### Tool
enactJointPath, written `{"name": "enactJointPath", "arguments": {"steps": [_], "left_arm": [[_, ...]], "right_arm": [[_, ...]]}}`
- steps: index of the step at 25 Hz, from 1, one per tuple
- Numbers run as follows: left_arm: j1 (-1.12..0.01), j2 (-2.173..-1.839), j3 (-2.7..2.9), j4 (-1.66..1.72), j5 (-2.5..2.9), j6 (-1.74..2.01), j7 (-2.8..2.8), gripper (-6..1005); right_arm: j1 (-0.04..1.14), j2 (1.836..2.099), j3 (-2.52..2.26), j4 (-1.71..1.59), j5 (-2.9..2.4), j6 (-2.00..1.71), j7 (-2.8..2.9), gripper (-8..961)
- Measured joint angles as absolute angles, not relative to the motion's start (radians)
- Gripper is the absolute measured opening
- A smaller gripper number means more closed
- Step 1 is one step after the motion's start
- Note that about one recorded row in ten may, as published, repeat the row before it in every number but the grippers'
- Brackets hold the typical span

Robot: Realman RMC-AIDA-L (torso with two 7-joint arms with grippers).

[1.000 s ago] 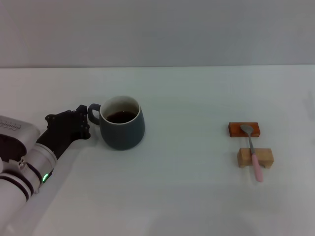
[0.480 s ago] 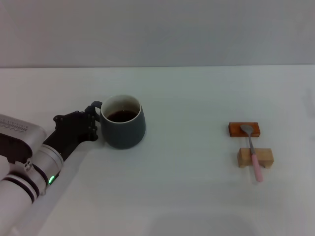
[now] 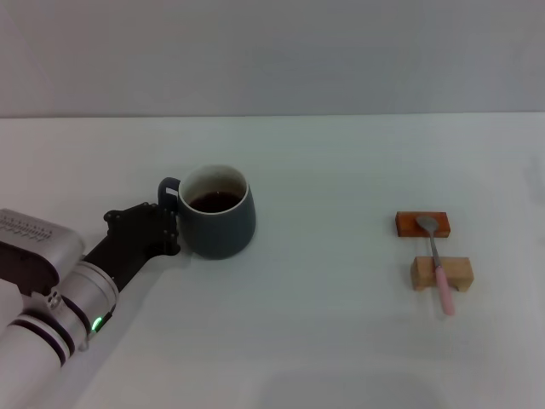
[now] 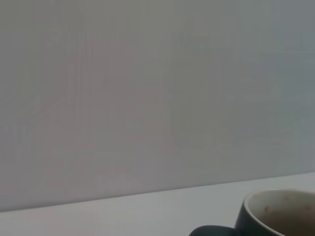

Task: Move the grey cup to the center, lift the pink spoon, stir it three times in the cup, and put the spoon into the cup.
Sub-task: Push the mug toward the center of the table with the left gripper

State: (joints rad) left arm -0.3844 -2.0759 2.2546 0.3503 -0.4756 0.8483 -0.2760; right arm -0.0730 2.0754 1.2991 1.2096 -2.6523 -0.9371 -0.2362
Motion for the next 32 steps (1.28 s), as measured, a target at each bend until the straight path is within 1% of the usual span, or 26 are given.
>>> {"name": "enactJointPath", "arguments": {"steps": [10,19,32], "left_arm": [[-0.356,-2.074,2.304,0.376,-0.476,0.891,-0.276,-2],[-0.308,-2.073,2.352,0.439,-0.475,0.899,-0.284,-2],[-0.268,-2.068,2.311,0.427,-0.485,0.904,-0.295,-2]], "right_arm": [[-0.077,2.074,1.292,1.21,-2.658,-0.937,-0.236,762],[-0.072,2.074,1.291,1.212,-2.659,-0.937,-0.236,761],[-0.078,2.074,1.285,1.21,-2.659,-0.937,-0.236,762]]}}
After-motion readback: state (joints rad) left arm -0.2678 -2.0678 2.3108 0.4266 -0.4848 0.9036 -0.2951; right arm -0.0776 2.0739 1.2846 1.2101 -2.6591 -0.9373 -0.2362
